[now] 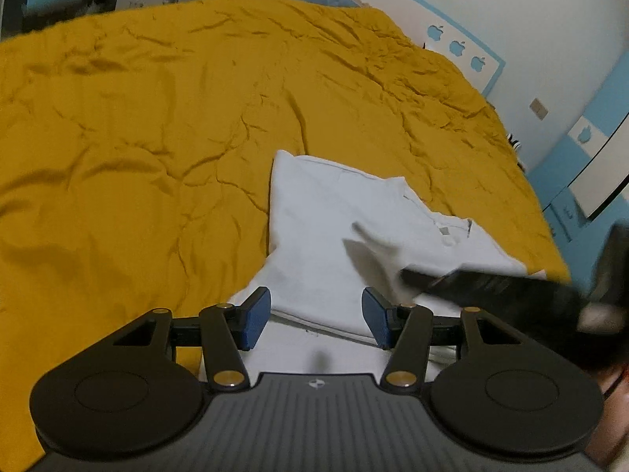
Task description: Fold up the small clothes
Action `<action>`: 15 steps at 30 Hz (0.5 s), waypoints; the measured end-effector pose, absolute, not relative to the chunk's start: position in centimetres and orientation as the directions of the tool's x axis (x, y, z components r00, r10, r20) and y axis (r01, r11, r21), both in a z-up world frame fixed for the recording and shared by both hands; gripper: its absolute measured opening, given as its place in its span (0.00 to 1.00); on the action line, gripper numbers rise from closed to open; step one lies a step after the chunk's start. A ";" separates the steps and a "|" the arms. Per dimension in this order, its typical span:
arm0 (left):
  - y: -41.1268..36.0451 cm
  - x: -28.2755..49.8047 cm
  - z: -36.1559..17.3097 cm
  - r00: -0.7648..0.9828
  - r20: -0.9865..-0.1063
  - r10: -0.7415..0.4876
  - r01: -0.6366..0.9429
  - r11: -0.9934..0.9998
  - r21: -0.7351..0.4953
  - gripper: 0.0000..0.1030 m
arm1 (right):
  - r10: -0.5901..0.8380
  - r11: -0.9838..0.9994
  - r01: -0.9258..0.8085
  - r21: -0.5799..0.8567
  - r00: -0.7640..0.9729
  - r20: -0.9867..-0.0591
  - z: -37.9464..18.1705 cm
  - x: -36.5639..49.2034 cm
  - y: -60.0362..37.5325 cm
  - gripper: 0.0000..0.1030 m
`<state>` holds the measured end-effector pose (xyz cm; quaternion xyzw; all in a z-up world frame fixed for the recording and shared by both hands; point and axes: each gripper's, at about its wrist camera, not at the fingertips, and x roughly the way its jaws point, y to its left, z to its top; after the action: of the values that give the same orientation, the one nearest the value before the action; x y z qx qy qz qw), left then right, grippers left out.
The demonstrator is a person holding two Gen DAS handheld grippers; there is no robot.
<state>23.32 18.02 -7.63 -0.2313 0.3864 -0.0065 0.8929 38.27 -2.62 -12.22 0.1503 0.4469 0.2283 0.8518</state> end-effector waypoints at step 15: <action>19.1 24.6 -9.0 0.717 -0.603 -0.349 -0.157 0.762 -0.628 0.68 | 0.582 0.812 -0.297 0.503 0.469 -0.664 -12.3 35.4 -7.6 0.31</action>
<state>24.63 19.12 -9.03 -0.3404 0.3722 -0.0557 0.8617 35.41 -7.58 -12.33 0.1610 0.4440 0.2610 0.8419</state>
